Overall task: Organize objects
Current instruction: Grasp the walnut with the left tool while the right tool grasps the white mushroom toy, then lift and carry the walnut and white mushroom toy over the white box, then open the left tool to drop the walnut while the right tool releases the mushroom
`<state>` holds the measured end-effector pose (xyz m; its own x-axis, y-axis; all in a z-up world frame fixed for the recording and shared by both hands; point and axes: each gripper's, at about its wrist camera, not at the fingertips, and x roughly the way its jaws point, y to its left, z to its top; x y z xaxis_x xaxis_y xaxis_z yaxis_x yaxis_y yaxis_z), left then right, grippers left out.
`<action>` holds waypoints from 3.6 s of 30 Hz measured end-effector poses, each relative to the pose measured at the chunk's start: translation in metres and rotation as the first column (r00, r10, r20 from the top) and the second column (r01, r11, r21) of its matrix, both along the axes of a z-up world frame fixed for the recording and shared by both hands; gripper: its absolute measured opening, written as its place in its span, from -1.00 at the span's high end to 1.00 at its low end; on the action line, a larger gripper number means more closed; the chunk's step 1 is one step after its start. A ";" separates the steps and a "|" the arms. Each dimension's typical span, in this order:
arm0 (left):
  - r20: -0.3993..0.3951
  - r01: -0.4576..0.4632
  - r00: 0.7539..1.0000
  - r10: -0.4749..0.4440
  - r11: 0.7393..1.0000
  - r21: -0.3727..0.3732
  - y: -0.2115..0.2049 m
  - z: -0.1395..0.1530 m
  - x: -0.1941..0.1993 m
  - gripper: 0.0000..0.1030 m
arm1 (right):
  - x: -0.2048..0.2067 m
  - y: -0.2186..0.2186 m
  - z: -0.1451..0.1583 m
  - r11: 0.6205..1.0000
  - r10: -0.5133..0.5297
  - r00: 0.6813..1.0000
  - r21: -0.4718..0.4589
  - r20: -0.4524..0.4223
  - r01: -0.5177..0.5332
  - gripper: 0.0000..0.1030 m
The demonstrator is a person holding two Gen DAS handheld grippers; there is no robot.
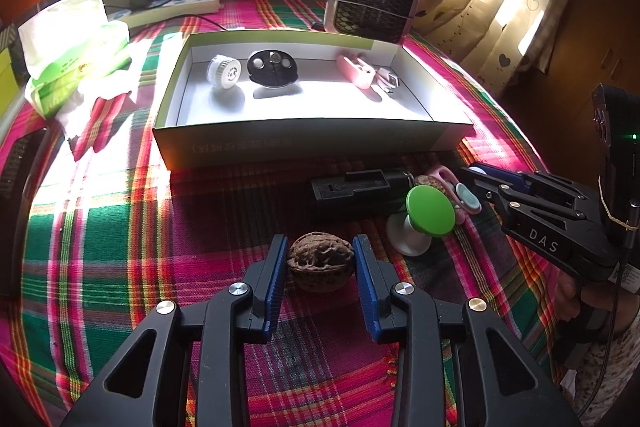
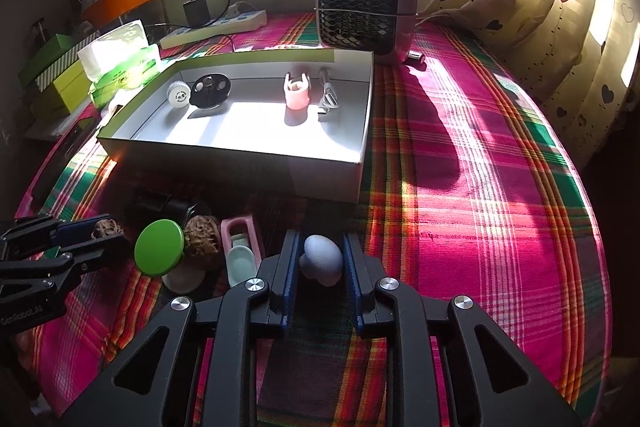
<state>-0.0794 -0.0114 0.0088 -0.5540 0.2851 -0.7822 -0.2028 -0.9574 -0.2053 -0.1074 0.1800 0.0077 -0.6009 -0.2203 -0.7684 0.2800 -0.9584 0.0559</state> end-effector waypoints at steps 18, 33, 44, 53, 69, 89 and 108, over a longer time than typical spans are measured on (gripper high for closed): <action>0.000 -0.004 1.000 0.004 1.000 0.007 -0.001 0.002 0.001 0.41 | 0.000 0.003 0.000 1.000 -0.011 1.000 -0.002 0.000 0.011 0.57; -0.054 -0.002 0.999 0.004 1.000 0.021 -0.009 0.026 -0.003 0.41 | -0.003 0.006 0.024 1.000 -0.019 0.999 -0.017 -0.046 0.018 0.57; -0.085 -0.009 0.996 0.012 1.000 0.030 -0.016 0.041 -0.018 0.41 | -0.018 -0.006 0.044 1.000 0.008 0.997 -0.008 -0.078 -0.009 0.57; -0.095 -0.023 0.995 0.025 0.999 0.023 -0.025 0.047 -0.042 0.41 | -0.042 -0.025 0.054 0.998 0.053 0.995 -0.024 -0.084 -0.055 0.57; -0.069 -0.045 0.997 0.046 0.999 0.019 -0.036 0.036 -0.090 0.41 | -0.106 -0.070 0.043 0.991 0.132 0.991 0.001 -0.039 -0.132 0.57; -0.049 -0.056 0.997 0.055 0.998 -0.018 -0.039 0.018 -0.121 0.41 | -0.148 -0.098 0.015 0.983 0.178 0.984 0.049 0.023 -0.179 0.57; -0.052 -0.040 0.998 0.036 0.996 -0.085 -0.028 0.012 -0.123 0.41 | -0.154 -0.103 0.007 0.978 0.178 0.983 0.100 0.048 -0.182 0.57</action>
<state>-0.2023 -0.0399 0.0205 -0.6022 0.1961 -0.7739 -0.1742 -0.9783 -0.1123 -0.2614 0.0771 0.0146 -0.5279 -0.2402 -0.8147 0.4477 -0.8938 -0.0266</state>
